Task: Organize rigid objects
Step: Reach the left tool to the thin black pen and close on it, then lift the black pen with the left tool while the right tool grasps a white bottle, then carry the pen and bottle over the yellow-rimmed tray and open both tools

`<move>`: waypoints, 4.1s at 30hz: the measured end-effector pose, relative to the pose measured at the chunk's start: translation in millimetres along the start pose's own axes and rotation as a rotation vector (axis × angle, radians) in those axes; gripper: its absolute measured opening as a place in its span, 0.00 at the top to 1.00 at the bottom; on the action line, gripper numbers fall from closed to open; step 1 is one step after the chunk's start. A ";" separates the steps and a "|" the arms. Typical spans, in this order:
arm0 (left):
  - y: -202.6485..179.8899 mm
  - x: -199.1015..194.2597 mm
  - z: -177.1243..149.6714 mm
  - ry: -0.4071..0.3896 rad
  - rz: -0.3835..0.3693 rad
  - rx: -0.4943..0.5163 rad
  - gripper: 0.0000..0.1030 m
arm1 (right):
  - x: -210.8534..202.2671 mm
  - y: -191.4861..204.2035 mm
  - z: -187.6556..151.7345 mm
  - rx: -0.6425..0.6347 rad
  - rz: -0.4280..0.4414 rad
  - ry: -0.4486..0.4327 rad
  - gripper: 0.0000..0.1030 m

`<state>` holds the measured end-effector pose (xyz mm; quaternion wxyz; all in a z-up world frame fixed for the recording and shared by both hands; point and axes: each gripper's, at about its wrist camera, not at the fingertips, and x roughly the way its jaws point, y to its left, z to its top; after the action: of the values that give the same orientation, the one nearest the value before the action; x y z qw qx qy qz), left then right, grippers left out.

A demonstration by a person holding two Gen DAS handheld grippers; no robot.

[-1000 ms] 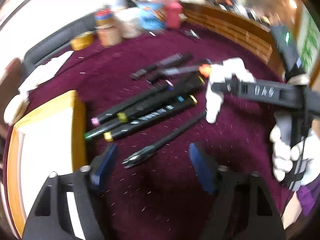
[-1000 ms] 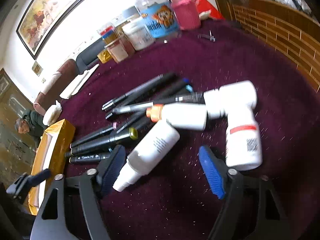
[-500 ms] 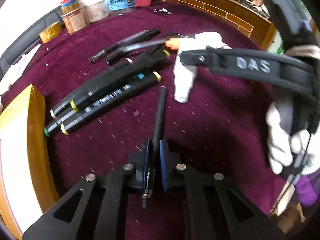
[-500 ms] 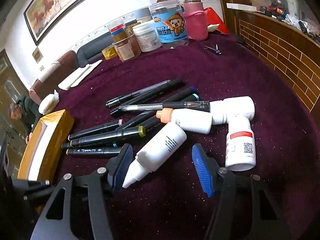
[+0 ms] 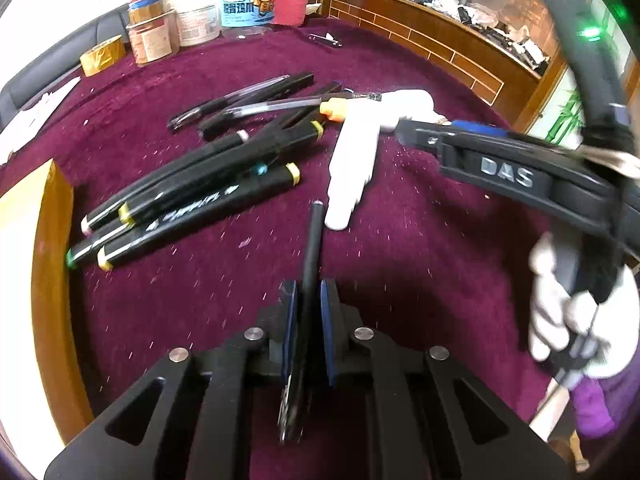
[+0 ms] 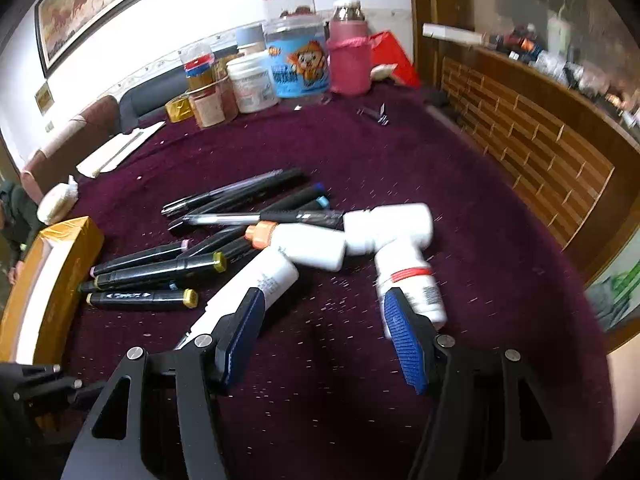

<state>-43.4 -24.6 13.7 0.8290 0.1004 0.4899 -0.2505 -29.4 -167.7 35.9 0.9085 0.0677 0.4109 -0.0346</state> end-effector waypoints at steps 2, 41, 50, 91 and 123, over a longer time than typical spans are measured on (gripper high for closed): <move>-6.5 5.9 2.9 -0.019 0.035 0.027 0.85 | -6.9 2.0 1.6 -0.025 -0.041 -0.024 0.45; 0.5 -43.4 -25.8 -0.146 -0.085 -0.085 0.95 | -29.8 20.1 0.1 -0.144 -0.241 -0.107 0.45; 5.7 -48.0 -31.7 -0.154 -0.109 -0.105 0.95 | -32.0 25.0 -1.2 -0.167 -0.301 -0.120 0.45; 177.8 -178.0 -98.2 -0.478 -0.147 -0.475 0.95 | -12.3 46.7 11.5 0.088 0.279 0.161 0.74; 278.7 -65.7 -108.0 -0.298 -0.191 -0.897 0.77 | -13.3 260.3 24.7 -0.258 0.305 0.122 0.59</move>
<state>-8.5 278.9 -5.6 0.8251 -0.3494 0.4323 -0.1012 11.0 85.9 86.6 0.8778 0.0142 0.4511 0.1606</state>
